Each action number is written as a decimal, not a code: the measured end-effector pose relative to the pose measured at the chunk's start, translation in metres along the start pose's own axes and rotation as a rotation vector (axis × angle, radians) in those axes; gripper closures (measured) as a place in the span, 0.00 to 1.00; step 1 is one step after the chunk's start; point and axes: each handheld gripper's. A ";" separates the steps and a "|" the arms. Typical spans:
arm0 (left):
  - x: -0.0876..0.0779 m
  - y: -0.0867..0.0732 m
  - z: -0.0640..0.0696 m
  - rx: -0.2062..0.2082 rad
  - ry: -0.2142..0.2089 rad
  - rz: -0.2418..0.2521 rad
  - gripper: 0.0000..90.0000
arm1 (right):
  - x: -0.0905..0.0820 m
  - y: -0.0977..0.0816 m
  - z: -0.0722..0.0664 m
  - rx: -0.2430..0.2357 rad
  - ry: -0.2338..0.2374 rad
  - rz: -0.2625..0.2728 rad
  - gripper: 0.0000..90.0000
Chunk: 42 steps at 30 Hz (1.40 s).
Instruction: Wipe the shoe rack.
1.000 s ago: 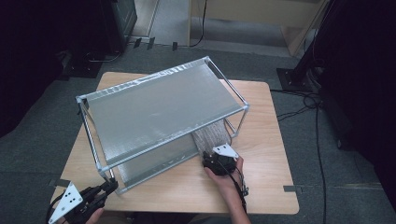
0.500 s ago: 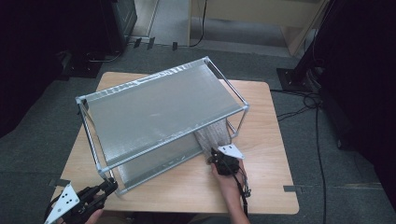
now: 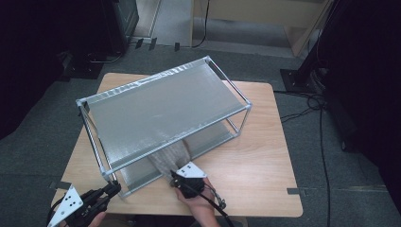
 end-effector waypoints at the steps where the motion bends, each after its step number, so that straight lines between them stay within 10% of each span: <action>1: 0.000 0.000 0.000 0.003 -0.001 0.001 0.88 | 0.001 0.001 -0.010 -0.018 0.033 0.002 0.86; 6: 0.002 0.000 0.002 0.010 -0.009 -0.001 0.88 | 0.005 0.004 -0.048 -0.119 0.177 0.012 0.85; 12: 0.001 -0.001 0.002 0.014 -0.011 -0.003 0.88 | 0.007 0.005 -0.049 -0.141 0.192 0.009 0.85; 18: 0.001 -0.001 0.002 0.018 -0.013 -0.003 0.88 | 0.002 0.002 -0.005 -0.060 0.081 0.001 0.85; 29: 0.001 -0.001 0.002 0.021 -0.014 -0.003 0.88 | -0.022 -0.015 0.103 0.116 -0.272 -0.043 0.85; 34: 0.001 -0.001 0.001 0.021 -0.016 -0.003 0.89 | -0.036 -0.028 0.137 0.218 -0.339 -0.032 0.85; 42: 0.002 0.000 0.002 0.017 -0.013 -0.003 0.89 | -0.017 -0.015 0.082 0.120 -0.199 -0.024 0.85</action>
Point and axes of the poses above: each handheld gripper's, and its own axes: x roughly forward along the jaws, y roughly out of its top, z roughly to its right, and after that the axes turned 7 degrees about -x, right-handed
